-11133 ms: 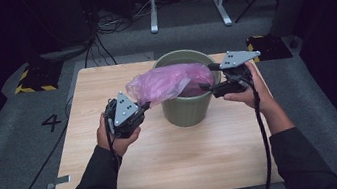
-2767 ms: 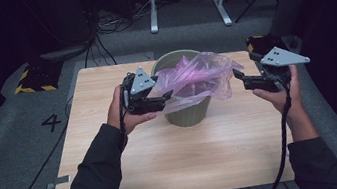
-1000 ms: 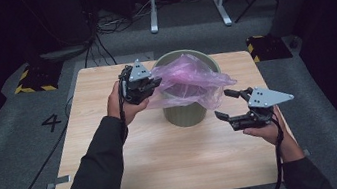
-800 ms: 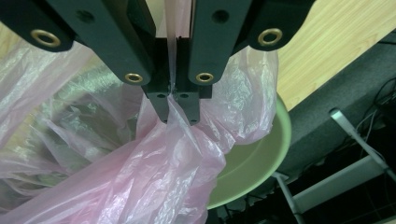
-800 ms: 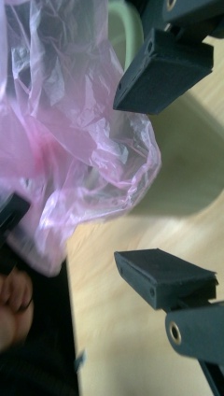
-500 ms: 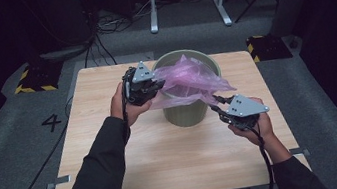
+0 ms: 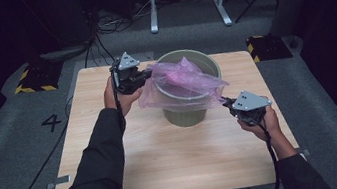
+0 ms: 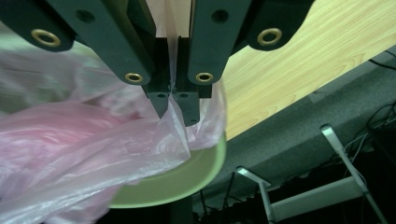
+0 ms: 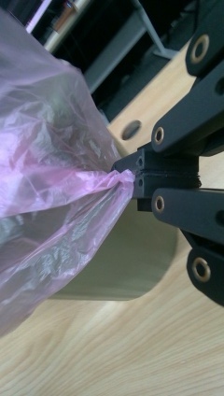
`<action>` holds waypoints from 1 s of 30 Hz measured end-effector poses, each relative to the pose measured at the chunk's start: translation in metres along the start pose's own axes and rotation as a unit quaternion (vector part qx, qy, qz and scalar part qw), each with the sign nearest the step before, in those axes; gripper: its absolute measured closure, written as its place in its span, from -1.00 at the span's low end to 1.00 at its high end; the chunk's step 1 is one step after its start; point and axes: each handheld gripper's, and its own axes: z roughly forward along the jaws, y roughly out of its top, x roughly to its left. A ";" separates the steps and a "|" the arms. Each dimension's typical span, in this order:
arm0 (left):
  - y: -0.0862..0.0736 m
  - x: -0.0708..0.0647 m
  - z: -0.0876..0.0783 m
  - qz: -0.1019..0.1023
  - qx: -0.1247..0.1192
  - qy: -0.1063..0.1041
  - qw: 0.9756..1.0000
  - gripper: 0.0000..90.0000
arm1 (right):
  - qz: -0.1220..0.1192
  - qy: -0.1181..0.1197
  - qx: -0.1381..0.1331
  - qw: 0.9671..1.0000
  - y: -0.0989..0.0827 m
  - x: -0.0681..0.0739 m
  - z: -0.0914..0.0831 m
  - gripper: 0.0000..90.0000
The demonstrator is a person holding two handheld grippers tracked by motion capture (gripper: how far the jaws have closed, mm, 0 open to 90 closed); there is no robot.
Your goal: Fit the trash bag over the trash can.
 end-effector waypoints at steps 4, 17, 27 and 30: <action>-0.002 0.010 0.006 -0.011 0.000 0.012 1.000 0.98 | 0.005 -0.002 0.024 1.000 -0.011 -0.009 0.009 1.00; -0.013 0.026 0.015 -0.033 -0.004 0.028 0.999 0.99 | 0.071 0.031 0.019 0.997 -0.026 -0.029 0.008 -0.29; -0.013 0.024 0.014 -0.030 -0.005 0.029 0.999 0.98 | 0.115 0.061 -0.050 0.990 -0.010 -0.047 -0.038 -0.60; -0.013 0.024 0.013 -0.028 -0.005 0.032 0.999 0.98 | 0.121 0.066 -0.061 0.989 -0.005 -0.051 -0.049 -0.64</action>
